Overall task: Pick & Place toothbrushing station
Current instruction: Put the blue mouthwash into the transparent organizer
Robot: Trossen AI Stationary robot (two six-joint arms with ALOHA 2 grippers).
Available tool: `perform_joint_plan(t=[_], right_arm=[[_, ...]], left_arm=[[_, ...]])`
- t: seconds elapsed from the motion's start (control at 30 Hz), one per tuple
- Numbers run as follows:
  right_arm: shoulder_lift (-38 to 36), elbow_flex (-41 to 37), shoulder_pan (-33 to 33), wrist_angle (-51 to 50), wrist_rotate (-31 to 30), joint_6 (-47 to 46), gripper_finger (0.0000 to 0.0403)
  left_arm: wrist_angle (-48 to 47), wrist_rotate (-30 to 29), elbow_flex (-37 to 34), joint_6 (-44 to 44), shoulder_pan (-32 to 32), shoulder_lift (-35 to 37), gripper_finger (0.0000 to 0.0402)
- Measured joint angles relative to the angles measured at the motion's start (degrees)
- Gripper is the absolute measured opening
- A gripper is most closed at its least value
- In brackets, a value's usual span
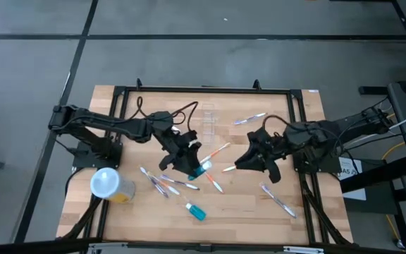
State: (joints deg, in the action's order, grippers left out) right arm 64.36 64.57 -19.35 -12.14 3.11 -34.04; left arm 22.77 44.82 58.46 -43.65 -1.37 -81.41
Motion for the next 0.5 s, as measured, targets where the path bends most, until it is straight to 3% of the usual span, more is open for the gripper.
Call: perform_joint_plan(t=[0.17, 0.27, 0.5], right_arm=[[4.72, 11.79, -0.06, -12.73, -1.43, 16.20, 0.0080], [8.14, 17.19, 0.80, -19.85, -2.48, 20.28, 0.0090], [14.43, 22.28, 1.14, -21.35, -2.66, 30.03, 0.0179]], left_arm=[[3.67, 5.64, 0.00, -5.93, -0.01, -0.46, 0.0136], [4.16, 7.38, 0.00, -8.38, -0.02, -0.40, 0.0136], [5.32, 8.82, 0.00, -11.68, -0.13, -0.42, 0.0136]])
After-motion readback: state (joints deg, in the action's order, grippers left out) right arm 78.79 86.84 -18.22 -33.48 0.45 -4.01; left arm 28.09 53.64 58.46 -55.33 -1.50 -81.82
